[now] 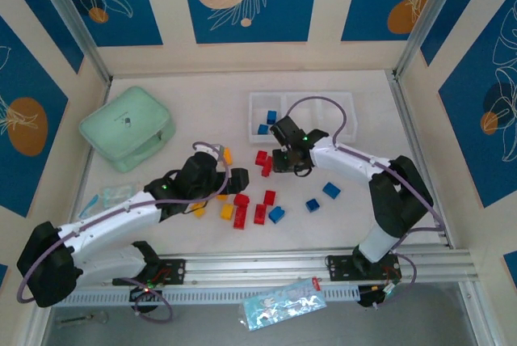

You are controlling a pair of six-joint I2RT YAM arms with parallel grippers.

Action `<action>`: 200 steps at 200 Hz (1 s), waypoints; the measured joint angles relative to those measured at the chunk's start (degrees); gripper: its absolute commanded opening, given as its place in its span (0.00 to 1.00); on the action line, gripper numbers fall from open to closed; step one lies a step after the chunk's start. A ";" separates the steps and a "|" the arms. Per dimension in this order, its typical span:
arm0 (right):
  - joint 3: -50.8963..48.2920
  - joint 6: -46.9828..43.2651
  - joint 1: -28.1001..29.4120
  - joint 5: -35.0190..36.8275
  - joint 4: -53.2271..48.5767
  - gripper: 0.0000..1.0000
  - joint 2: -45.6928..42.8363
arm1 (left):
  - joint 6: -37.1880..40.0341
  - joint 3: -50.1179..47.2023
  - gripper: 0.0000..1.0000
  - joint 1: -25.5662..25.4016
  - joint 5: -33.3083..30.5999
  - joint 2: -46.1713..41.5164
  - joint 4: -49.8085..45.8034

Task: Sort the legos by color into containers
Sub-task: Pick up the lego from the center of the table, then place the lego in the container.

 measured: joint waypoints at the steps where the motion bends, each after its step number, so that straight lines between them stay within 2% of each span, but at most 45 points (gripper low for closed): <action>1: 0.15 -0.09 0.00 0.04 -0.04 0.35 0.00 | 0.02 0.02 0.99 0.02 -0.02 0.00 -0.02; 29: 7.37 -2.19 -0.57 0.57 -1.11 0.35 1.07 | 1.20 0.24 0.99 1.22 -0.50 -0.11 -0.70; 58: 15.89 -4.28 -1.62 1.49 -0.26 0.35 5.88 | 1.68 0.24 0.99 3.32 -0.44 -0.11 -1.03; 108: 30.25 -7.39 -4.31 1.53 0.33 0.36 20.26 | 2.75 0.57 0.99 6.10 0.24 -0.17 -1.81; 144: 44.61 -8.92 -6.91 1.38 -1.09 0.36 31.67 | 3.17 0.70 0.99 7.45 0.37 -1.97 -2.45; 178: 47.98 -9.79 -7.91 1.29 -1.88 0.40 35.43 | 3.17 0.87 0.99 8.17 0.31 -3.74 -3.15; 200: 49.94 -10.12 -7.87 1.27 -2.27 0.47 37.64 | 3.17 0.87 0.99 8.31 0.09 -4.68 -3.15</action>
